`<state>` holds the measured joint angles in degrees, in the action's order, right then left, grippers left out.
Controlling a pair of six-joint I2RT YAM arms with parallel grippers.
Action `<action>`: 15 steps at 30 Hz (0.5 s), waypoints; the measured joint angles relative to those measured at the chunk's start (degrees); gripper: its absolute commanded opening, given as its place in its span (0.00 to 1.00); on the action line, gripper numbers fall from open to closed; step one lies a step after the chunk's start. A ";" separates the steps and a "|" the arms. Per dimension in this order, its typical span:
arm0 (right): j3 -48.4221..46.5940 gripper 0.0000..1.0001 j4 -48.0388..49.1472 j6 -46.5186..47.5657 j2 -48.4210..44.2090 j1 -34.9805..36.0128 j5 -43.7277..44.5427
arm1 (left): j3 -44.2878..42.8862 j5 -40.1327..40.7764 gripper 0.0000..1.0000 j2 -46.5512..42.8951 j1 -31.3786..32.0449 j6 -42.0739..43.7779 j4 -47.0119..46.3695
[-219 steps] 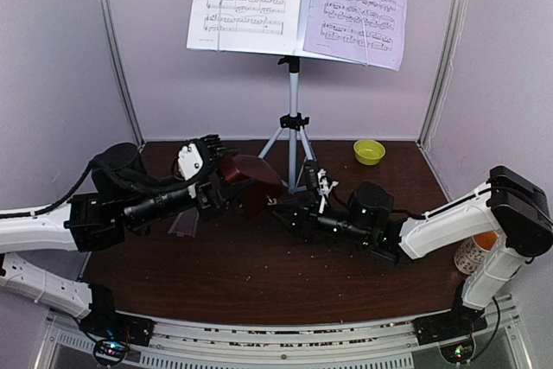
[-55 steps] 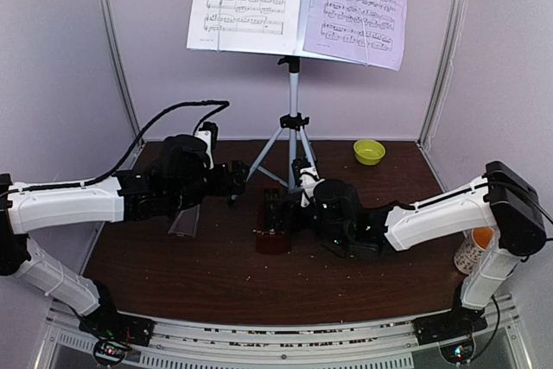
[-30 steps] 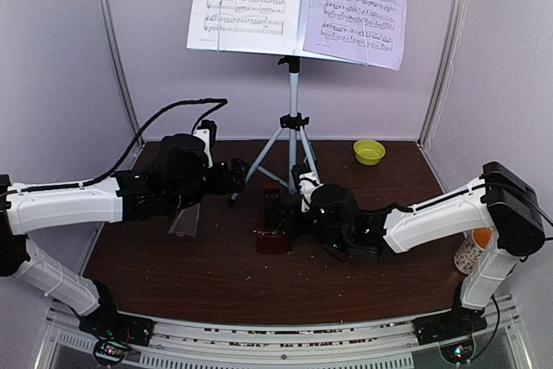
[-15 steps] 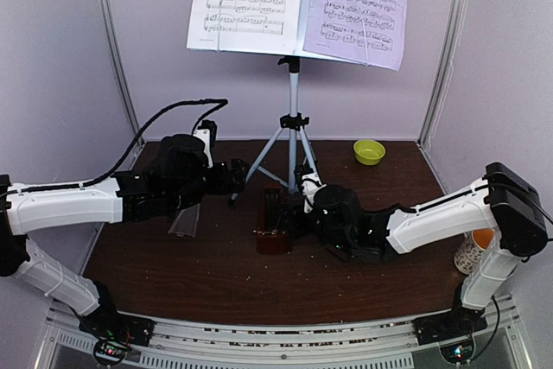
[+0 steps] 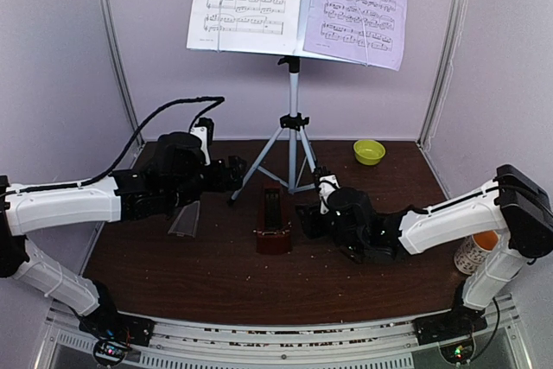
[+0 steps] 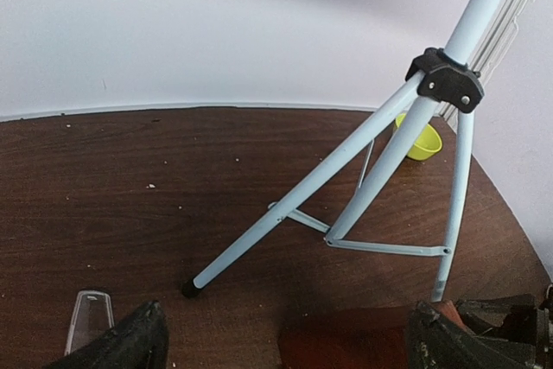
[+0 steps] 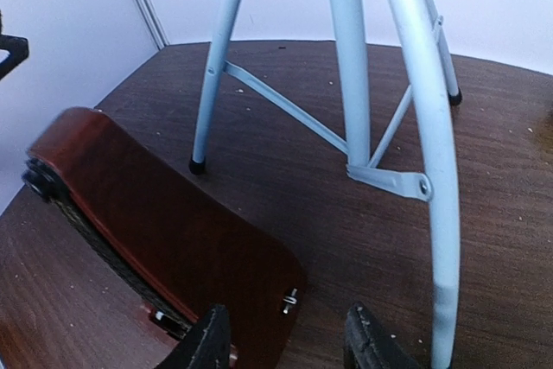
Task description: Set up the instrument practice props
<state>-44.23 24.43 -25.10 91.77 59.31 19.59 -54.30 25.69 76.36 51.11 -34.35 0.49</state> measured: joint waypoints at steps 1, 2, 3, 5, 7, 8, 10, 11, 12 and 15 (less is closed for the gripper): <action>0.68 0.46 -0.28 -0.20 -0.31 -0.26 0.13 | 0.00 -0.09 0.98 -0.20 -0.35 0.02 0.02; 1.38 0.46 -0.52 -0.33 -0.66 -0.57 0.28 | 0.02 -0.22 0.98 -0.44 -0.72 0.04 0.02; 2.05 0.46 -0.68 -0.39 -0.96 -0.83 0.42 | 0.15 -0.57 0.98 -0.85 -1.33 0.07 0.00; 3.85 0.46 -0.81 -0.61 -1.92 -1.44 0.59 | 0.59 -1.22 0.98 -1.86 -2.71 0.20 0.04; 5.53 0.47 -1.14 -0.74 -3.10 -1.95 0.85 | 1.01 -1.68 0.98 -2.86 -4.33 0.17 0.33; 6.05 0.47 -1.16 -0.79 -3.54 -2.14 0.87 | 1.22 -1.81 0.98 -3.34 -5.14 0.17 0.57; 6.97 0.48 -1.49 -0.81 -4.81 -2.38 1.07 | 1.81 -2.60 0.98 -4.28 -7.34 -0.07 1.16; 7.37 0.49 -1.53 -0.81 -5.44 -2.45 1.09 | 1.97 -2.95 0.98 -4.57 -8.39 -0.31 1.40; 7.78 0.51 -1.66 -0.79 -6.25 -2.54 1.16 | 2.19 -3.37 0.98 -4.90 -9.62 -0.72 1.68; 8.74 0.59 -2.56 -0.83 -9.14 -3.02 1.25 | 3.39 -5.29 0.98 -6.25 -13.94 -1.88 2.75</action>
<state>-35.48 21.87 -25.93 82.63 56.29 20.84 -50.92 20.40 70.11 37.17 -36.23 3.25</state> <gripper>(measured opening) 0.522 0.977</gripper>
